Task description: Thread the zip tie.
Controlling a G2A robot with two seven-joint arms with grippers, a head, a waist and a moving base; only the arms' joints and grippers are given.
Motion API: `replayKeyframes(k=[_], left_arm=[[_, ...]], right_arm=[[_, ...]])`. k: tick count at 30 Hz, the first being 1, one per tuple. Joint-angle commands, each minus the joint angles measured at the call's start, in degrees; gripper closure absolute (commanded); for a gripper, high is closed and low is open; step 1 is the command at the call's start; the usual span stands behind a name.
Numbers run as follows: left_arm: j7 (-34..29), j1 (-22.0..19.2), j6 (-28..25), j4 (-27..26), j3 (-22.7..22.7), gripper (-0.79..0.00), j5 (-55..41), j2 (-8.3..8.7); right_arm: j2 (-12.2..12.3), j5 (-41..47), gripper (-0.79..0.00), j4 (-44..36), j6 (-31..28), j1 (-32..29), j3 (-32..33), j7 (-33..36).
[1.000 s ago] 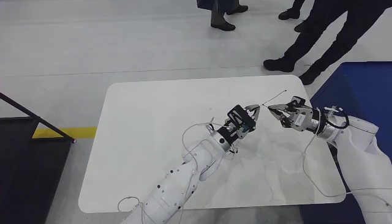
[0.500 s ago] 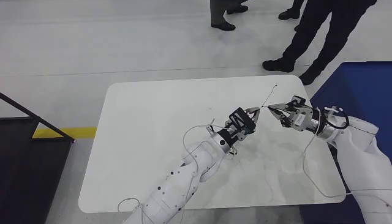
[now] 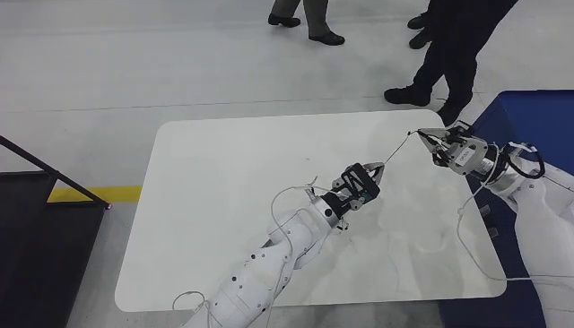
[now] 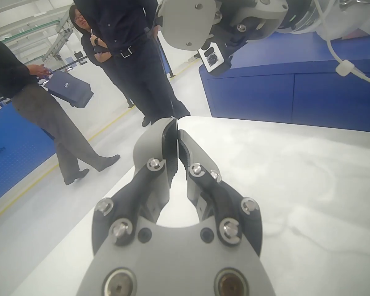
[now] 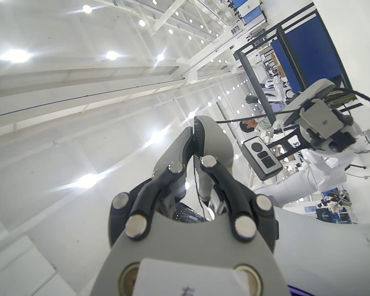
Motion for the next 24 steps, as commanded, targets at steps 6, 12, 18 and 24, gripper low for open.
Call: replayKeyframes(k=[6, 12, 18, 24], left_arm=[[0.29, 0.42, 0.06, -0.73, -0.62, -0.65, 0.16, 0.08], [0.69, 1.05, 0.59, -1.5, -2.46, -0.785, -1.3, 0.29], [0.49, 2.37, -0.72, -2.19, -7.8, -0.785, -5.77, 1.2], [-0.22, 6.08, -5.07, -8.48, -15.15, -0.785, -24.65, 1.69]], right_arm=[[0.14, -0.52, 0.0, -1.11, -0.25, -0.25, -1.19, -0.63], [0.43, 0.66, 0.0, -0.9, -0.39, 0.26, -0.33, 0.3], [0.54, 0.9, 0.0, -0.62, -0.59, 0.42, 0.2, 0.95], [0.54, 0.9, 0.0, -0.62, -0.59, 0.42, 0.2, 0.95]])
